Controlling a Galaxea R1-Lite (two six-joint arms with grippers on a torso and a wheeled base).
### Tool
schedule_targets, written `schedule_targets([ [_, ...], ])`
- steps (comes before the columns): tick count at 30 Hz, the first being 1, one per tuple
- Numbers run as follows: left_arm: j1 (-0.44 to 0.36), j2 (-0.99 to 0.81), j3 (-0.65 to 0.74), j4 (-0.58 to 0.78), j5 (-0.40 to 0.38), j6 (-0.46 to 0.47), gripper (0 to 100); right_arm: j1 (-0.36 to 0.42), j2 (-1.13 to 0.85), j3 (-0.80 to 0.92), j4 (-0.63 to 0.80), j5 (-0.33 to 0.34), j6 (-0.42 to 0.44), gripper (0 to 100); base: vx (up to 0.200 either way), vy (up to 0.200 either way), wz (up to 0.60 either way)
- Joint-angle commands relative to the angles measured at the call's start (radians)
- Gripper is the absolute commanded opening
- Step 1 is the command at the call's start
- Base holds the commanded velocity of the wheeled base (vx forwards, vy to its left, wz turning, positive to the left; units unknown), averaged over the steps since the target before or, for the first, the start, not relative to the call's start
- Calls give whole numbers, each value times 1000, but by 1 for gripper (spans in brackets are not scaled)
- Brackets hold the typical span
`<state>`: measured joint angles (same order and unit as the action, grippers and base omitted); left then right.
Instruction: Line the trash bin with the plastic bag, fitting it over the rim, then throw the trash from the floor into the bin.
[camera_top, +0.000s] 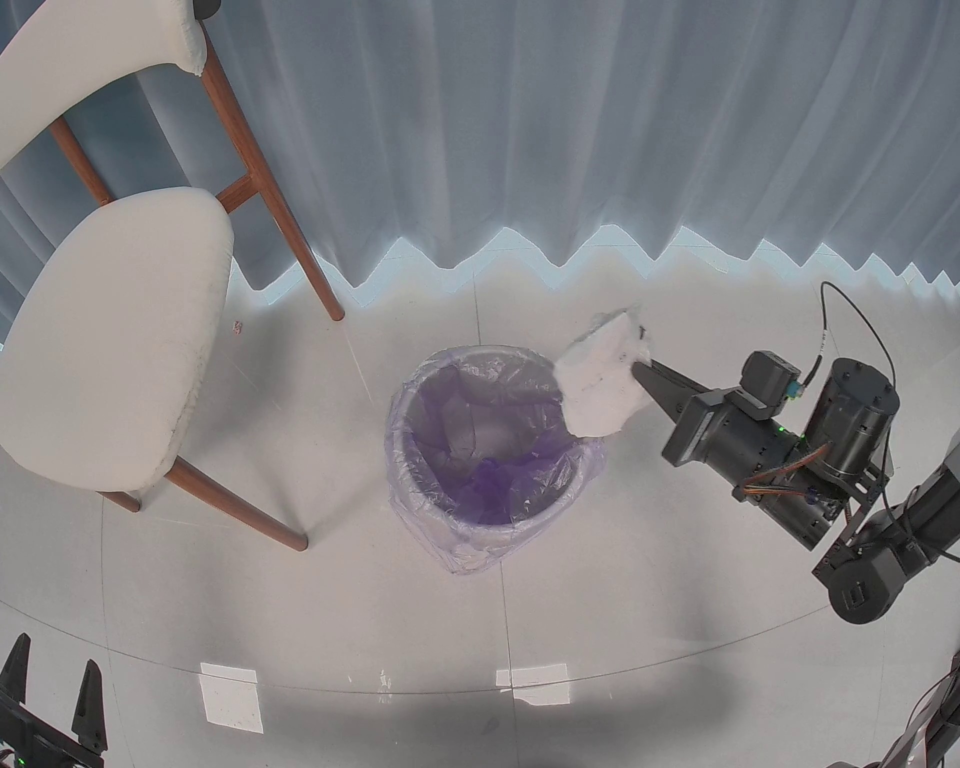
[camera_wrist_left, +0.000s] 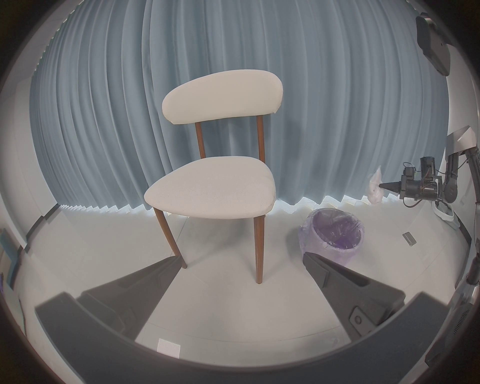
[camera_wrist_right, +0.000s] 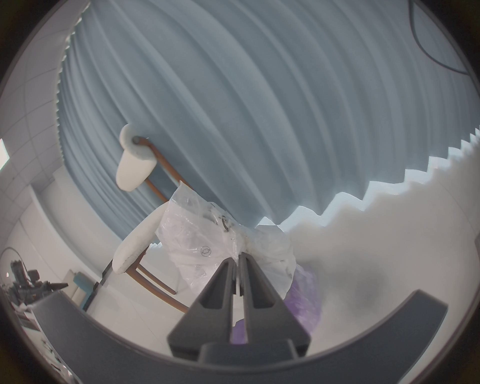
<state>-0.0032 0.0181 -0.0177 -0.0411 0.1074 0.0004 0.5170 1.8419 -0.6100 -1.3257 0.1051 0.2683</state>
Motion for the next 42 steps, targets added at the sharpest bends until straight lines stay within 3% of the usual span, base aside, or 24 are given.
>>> schedule_targets([
  [1,0,-17,16,0,11,-8,100,74,169,-160,-10,1,-90,0,0,0,0],
  [13,0,-18,16,0,29,-25,100,69,534,-387,-150,1,-132,0,0,0,0],
  [31,0,-18,16,0,31,-27,100,31,686,-517,-151,1,-123,0,0,0,0],
  [32,0,-18,16,0,31,-27,100,31,685,-517,-145,1,-120,100,0,0,0],
  [37,2,-18,16,0,31,-27,100,32,649,-508,-196,-4,-84,100,0,0,0],
  [42,2,-18,16,0,29,-27,100,23,485,-421,-205,-45,-67,100,0,0,0],
])
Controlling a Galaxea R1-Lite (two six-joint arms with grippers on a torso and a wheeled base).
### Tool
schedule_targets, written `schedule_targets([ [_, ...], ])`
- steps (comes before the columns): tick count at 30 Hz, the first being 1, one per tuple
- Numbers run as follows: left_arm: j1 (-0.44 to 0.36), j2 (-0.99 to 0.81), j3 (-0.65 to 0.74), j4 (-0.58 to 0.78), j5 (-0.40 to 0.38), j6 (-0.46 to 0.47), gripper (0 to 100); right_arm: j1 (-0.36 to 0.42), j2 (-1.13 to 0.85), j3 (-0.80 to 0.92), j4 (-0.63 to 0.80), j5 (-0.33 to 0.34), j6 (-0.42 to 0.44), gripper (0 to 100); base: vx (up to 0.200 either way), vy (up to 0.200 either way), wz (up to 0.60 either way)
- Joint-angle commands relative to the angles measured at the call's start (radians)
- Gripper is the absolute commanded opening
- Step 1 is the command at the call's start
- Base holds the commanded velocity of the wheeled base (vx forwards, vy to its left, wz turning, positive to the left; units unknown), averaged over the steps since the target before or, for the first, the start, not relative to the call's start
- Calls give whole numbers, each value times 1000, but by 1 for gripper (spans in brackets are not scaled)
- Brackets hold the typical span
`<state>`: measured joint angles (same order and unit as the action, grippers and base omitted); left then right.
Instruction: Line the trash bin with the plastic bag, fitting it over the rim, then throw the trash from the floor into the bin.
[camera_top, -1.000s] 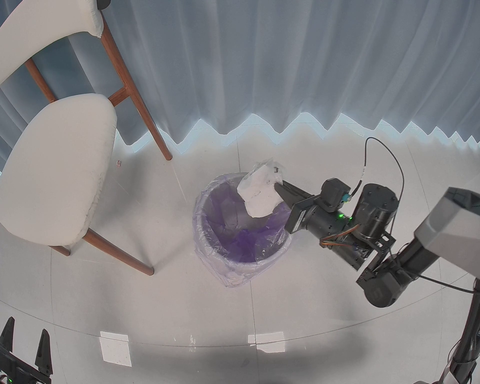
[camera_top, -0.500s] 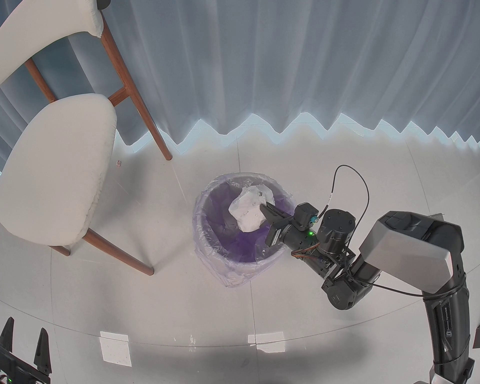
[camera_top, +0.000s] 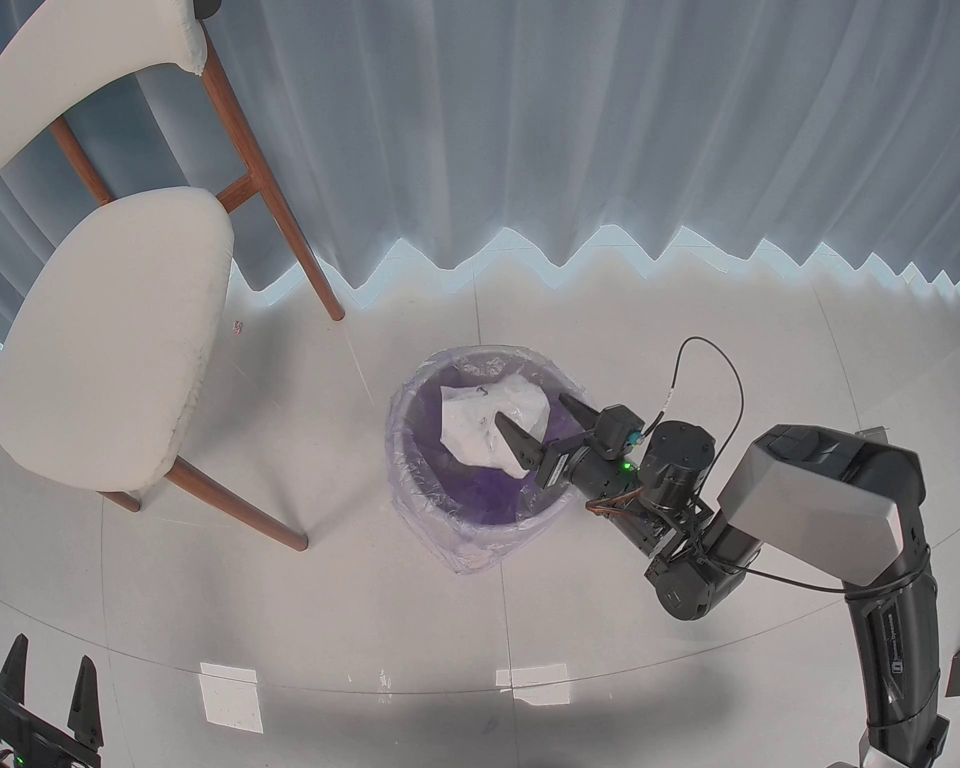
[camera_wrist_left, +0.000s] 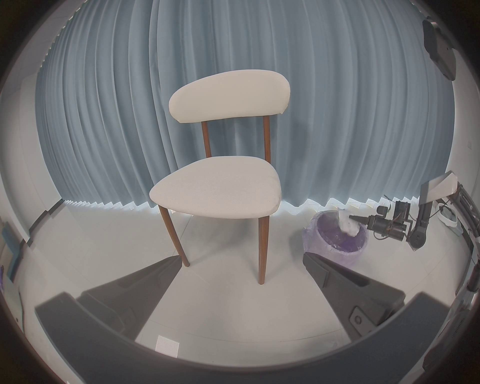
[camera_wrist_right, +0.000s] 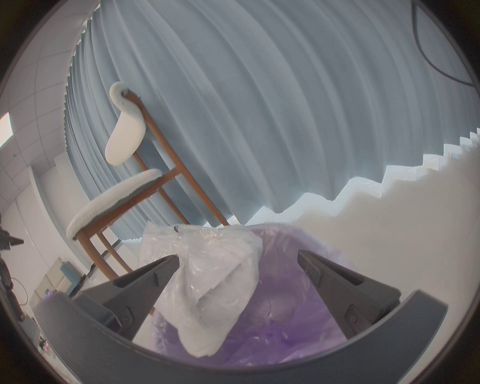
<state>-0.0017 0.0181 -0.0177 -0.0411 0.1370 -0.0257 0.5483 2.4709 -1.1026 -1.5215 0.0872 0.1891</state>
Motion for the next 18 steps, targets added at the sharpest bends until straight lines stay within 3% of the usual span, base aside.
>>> schedule_targets([
  [1,0,-18,16,0,0,0,100,-24,-185,102,-8,-29,18,100,0,0,0],
  [7,-1,-18,16,0,1,-2,100,-74,-372,237,61,-32,44,100,0,0,0],
  [18,-1,-18,16,-2,1,-3,100,2,-290,145,86,-46,33,100,0,0,0],
])
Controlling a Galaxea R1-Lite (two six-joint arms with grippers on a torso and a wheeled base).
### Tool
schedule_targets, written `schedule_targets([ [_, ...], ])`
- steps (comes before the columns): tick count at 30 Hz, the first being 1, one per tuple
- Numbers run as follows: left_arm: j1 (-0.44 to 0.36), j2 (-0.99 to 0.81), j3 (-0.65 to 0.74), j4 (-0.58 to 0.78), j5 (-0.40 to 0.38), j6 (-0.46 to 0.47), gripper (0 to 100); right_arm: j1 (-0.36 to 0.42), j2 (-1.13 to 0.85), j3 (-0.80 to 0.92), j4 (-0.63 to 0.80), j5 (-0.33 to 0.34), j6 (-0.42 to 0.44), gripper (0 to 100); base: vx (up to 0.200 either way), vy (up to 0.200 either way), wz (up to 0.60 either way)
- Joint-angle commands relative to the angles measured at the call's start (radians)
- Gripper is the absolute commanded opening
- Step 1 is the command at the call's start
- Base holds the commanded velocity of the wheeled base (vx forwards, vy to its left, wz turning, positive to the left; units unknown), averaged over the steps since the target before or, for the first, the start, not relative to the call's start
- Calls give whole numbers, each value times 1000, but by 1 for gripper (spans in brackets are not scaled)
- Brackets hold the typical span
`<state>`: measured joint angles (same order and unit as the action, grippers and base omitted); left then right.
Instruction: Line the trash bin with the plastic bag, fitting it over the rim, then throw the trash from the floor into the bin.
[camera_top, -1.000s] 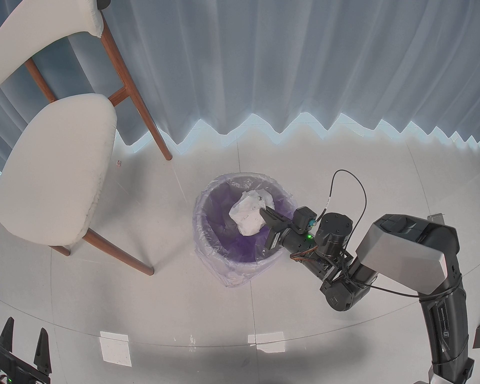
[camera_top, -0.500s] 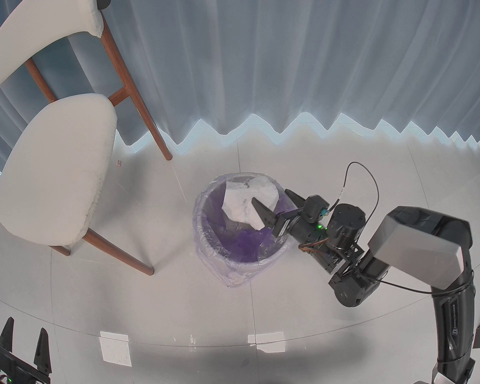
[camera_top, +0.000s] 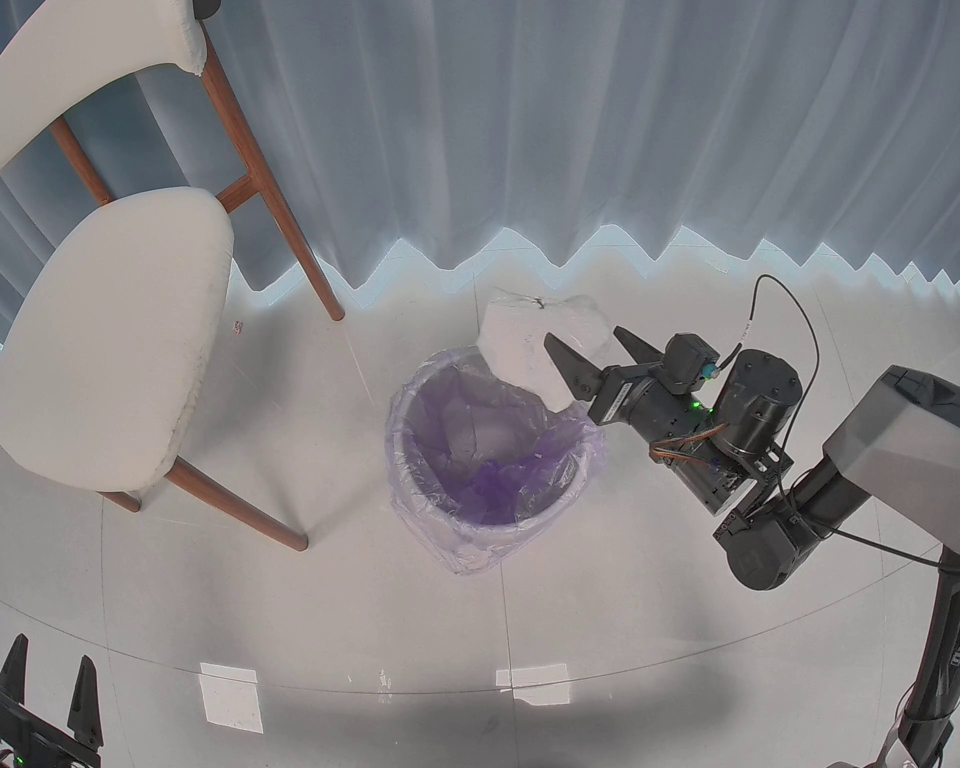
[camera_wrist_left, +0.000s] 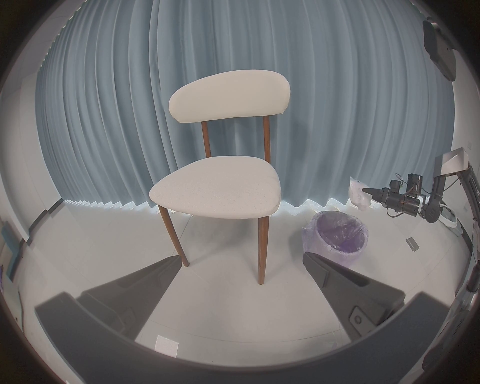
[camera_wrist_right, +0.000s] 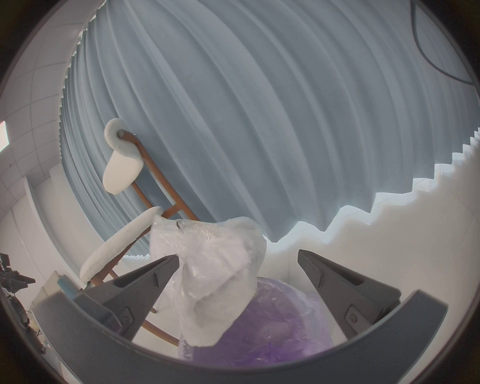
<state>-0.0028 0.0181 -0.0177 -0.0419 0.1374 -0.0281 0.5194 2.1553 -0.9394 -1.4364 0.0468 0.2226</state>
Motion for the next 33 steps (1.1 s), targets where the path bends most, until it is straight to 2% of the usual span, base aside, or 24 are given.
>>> schedule_targets([
  [1,0,-18,16,-1,1,-1,100,33,41,-21,-1,-5,-2,100,0,0,0],
  [8,0,-18,16,-1,1,-1,100,25,287,-84,-38,-31,6,100,0,0,0],
  [12,0,-18,16,-1,1,-1,100,31,278,-101,-47,-31,9,100,0,0,0],
  [15,0,-18,16,0,1,-1,100,8,178,-39,-50,-33,15,100,0,0,0],
  [23,0,-18,16,-1,-1,0,100,-160,-226,264,-39,-33,20,100,0,0,0],
  [24,0,-18,16,0,-1,0,100,-163,-232,272,-39,-33,20,100,0,0,0],
  [25,0,-18,16,-1,1,0,100,-209,-348,389,-38,-33,18,100,0,0,0],
  [28,0,-18,16,-1,-1,0,100,-311,-557,576,-35,-25,11,100,0,0,0],
  [33,0,-18,16,-1,-1,0,100,-493,-839,728,8,-4,-17,100,0,0,0],
])
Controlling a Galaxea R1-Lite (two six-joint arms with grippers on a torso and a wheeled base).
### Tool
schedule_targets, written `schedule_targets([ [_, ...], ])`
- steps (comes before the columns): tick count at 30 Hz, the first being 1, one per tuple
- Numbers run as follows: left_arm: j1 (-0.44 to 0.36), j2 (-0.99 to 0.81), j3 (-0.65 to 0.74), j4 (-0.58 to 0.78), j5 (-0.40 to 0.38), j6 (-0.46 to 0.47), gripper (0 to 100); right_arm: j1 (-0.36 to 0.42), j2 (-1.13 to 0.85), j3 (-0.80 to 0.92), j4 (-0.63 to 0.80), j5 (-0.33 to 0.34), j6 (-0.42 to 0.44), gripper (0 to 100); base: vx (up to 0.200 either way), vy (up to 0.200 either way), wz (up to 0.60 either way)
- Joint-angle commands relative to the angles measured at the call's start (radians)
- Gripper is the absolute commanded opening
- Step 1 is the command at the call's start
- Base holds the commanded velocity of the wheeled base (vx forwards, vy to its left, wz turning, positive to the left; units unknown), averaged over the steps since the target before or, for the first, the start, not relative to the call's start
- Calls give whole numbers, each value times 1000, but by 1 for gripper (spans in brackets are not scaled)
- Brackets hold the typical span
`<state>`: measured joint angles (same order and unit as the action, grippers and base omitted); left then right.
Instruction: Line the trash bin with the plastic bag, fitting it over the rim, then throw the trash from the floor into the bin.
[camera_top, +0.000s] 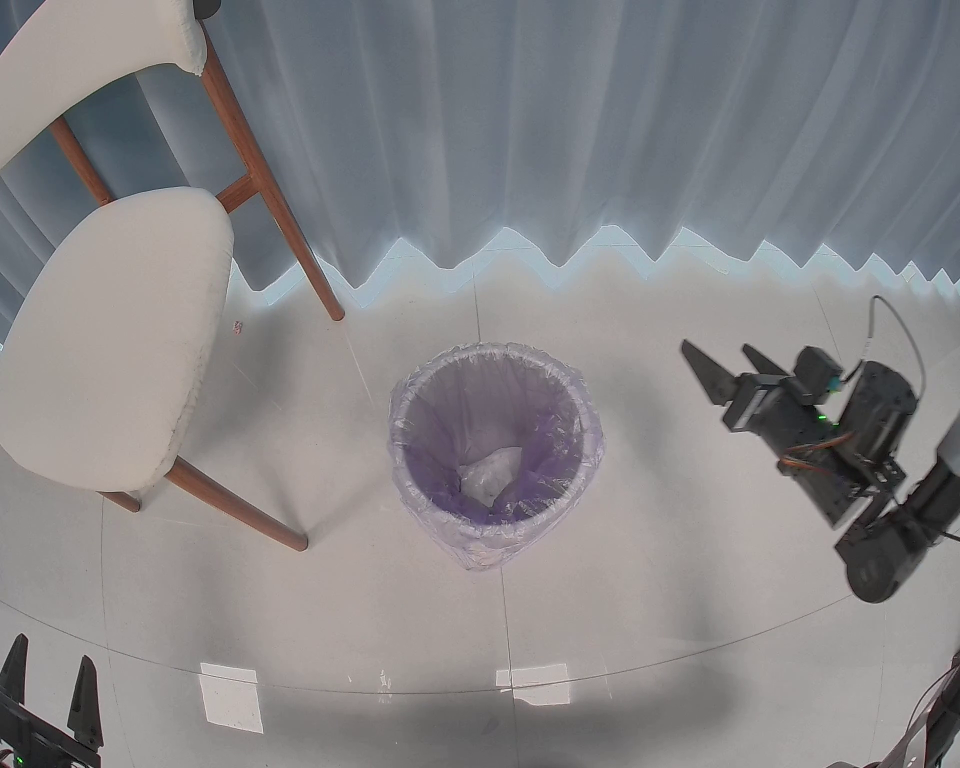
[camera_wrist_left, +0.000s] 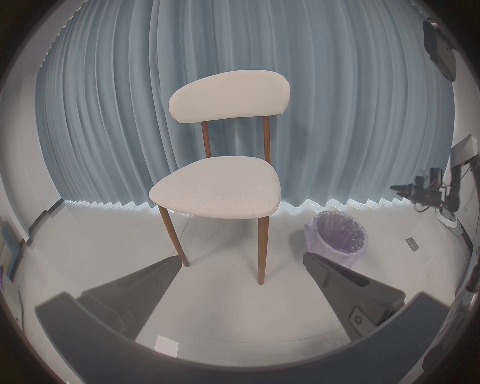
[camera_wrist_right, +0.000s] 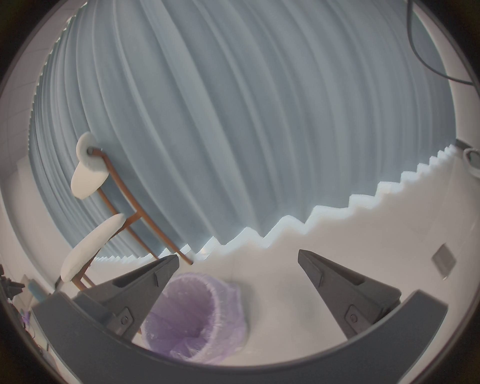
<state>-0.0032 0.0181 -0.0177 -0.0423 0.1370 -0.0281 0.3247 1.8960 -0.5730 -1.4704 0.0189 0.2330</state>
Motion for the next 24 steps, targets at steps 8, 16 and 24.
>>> schedule_targets([
  [8,0,-18,16,-1,0,-1,100,-375,-1011,395,469,27,-95,100,0,0,0],
  [16,0,-18,16,-2,0,2,100,-371,-1393,360,1026,55,-119,100,0,0,0],
  [24,0,-18,16,-2,-4,4,100,-371,-1654,380,1355,56,-119,100,0,0,0],
])
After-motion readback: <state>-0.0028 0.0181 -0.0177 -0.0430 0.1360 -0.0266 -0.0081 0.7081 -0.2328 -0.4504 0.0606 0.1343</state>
